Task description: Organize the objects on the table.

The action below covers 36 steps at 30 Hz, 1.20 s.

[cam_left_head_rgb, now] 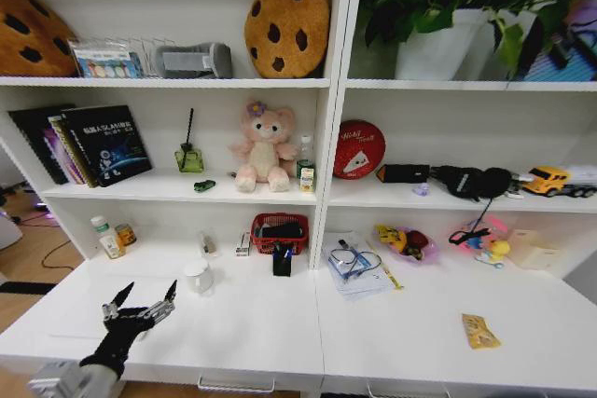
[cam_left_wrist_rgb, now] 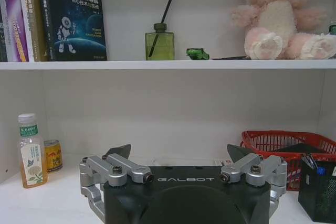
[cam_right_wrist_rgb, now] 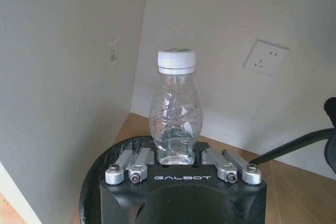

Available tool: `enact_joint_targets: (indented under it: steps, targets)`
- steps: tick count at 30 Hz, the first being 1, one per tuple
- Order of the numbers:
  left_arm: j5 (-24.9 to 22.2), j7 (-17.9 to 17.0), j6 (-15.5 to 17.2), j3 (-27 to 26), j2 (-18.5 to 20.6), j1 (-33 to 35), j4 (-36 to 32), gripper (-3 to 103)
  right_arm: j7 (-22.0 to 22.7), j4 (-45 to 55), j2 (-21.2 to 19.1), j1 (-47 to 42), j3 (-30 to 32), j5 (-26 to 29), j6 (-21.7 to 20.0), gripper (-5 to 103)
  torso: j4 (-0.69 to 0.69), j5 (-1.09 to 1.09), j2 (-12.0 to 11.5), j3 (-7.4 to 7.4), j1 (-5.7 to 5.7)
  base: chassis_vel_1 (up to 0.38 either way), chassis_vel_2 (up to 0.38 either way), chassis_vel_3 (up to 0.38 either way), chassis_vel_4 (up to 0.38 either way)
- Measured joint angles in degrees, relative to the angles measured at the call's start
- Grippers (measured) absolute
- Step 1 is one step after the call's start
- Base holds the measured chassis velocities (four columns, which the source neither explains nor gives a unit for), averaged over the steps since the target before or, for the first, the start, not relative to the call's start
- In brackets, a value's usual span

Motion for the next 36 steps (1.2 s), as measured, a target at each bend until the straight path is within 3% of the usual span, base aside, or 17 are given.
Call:
enact_joint_targets:
  steps: [6,10,11,15,16,20,24,28,36]
  targets:
    - [0.0,0.0,0.0,0.0,0.0,0.0,0.0,100,1.0,-0.8,-0.3,0.4,0.0,-0.9,0.9,63,0.00,-0.01,0.0,0.00,0.00,0.000,0.000,0.000,0.000]
    - [0.0,0.0,0.0,0.0,0.0,0.0,0.0,100,1.1,-0.8,-0.6,0.3,0.0,-0.5,0.9,68,0.00,0.00,0.0,0.00,0.00,0.000,0.000,0.000,0.000]
    - [0.0,0.0,0.0,0.0,0.0,0.0,0.0,100,1.2,-0.8,-0.8,0.3,0.0,-0.1,0.9,79,0.00,0.00,0.0,0.00,0.00,0.000,0.000,0.000,0.000]
    - [0.0,0.0,0.0,0.0,0.0,0.0,0.0,100,1.5,-0.4,-0.9,-0.2,-0.2,1.0,0.9,89,0.00,0.00,0.0,0.00,0.00,0.000,0.000,0.000,0.000]
    - [0.0,0.0,0.0,0.0,0.0,0.0,0.0,100,2.0,1.1,-1.0,-1.5,-0.7,3.8,-0.1,98,0.01,0.00,0.0,0.00,0.00,0.000,0.000,0.000,0.000]
    - [0.0,0.0,0.0,0.0,0.0,0.0,0.0,100,2.5,4.4,-0.7,-6.6,-1.3,9.0,-3.0,100,-0.01,0.00,0.0,0.00,0.00,0.000,0.000,0.000,0.000]
    - [0.0,0.0,0.0,0.0,0.0,0.0,0.0,100,2.5,5.9,-0.7,-9.9,-1.2,10.0,-3.5,100,0.00,0.01,0.0,0.00,0.00,0.000,0.000,0.000,0.000]
    - [0.0,0.0,0.0,0.0,0.0,0.0,0.0,100,1.5,14.8,-2.5,-20.6,-1.4,12.0,-6.0,100,-0.02,-0.02,0.0,-0.01,-0.01,0.000,0.000,0.000,0.000]
    - [0.0,0.0,0.0,0.0,0.0,0.0,0.0,100,3.0,21.7,-2.9,-26.7,-0.5,11.7,-4.4,100,0.01,0.00,0.0,-0.01,0.00,0.000,0.000,0.000,0.000]
